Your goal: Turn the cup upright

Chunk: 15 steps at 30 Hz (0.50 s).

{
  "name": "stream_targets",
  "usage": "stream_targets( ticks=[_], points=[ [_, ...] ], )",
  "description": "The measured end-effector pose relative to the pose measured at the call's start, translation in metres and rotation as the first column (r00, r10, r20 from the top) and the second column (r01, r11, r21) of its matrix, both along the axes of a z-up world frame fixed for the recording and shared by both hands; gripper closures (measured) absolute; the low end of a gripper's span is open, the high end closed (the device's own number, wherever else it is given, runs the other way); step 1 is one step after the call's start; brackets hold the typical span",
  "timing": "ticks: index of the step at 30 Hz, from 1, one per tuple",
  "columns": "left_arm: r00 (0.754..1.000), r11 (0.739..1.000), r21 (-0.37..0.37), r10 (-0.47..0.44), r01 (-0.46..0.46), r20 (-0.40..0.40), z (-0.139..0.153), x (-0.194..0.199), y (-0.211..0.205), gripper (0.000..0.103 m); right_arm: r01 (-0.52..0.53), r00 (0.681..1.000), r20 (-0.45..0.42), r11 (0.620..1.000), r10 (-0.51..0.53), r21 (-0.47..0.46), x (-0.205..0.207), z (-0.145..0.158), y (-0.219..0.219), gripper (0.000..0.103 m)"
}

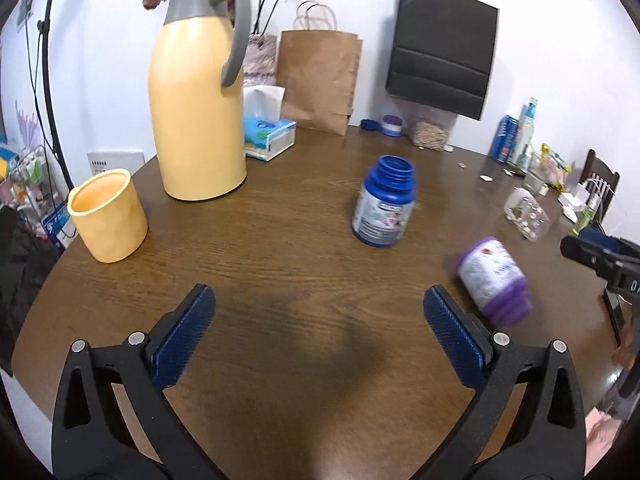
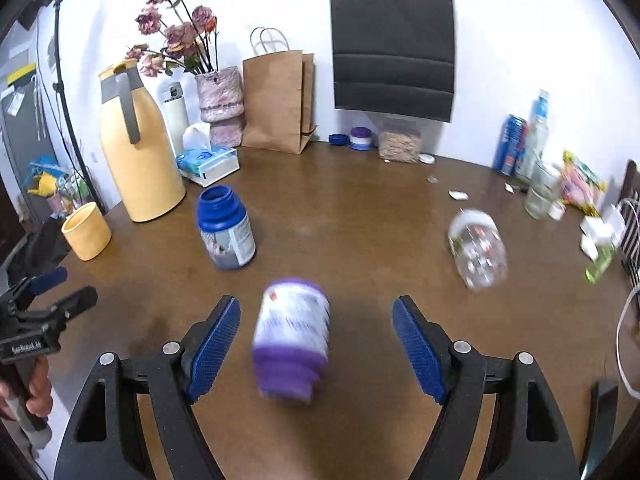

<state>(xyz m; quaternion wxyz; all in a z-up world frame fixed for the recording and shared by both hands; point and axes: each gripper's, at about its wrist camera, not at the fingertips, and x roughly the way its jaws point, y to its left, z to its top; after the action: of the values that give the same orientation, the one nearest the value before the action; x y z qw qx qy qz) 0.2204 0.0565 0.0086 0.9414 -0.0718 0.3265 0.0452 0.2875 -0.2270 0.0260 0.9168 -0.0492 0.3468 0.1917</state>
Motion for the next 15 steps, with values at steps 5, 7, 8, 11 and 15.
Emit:
stream_targets(
  ticks=[5,7,8,11,15],
  points=[
    [0.999,0.999,0.029,-0.026,0.025,0.030,0.008,-0.017,-0.011,0.000,0.021,1.000,0.005,1.000,-0.021,0.022,-0.026,-0.002,-0.012,0.020],
    [0.999,0.999,0.023,-0.031,0.030,0.044,0.012,-0.024,-0.012,0.000,0.029,0.999,0.016,0.999,-0.029,0.034,-0.037,-0.001,-0.016,0.020],
    [0.998,0.999,0.030,-0.028,0.026,0.053,0.015,-0.030,-0.013,0.000,0.032,0.999,0.027,0.999,-0.033,0.042,-0.044,0.000,-0.018,0.020],
    [0.991,0.997,0.070,-0.019,0.010,0.131,0.025,-0.056,-0.018,0.000,0.027,0.996,0.088,0.997,-0.034,0.076,-0.073,0.001,-0.024,0.020],
    [0.976,0.997,0.078,-0.014,-0.003,0.218,0.030,-0.106,-0.027,0.000,0.001,0.986,0.167,0.992,-0.022,0.123,-0.120,0.001,-0.030,0.020]
  ],
)
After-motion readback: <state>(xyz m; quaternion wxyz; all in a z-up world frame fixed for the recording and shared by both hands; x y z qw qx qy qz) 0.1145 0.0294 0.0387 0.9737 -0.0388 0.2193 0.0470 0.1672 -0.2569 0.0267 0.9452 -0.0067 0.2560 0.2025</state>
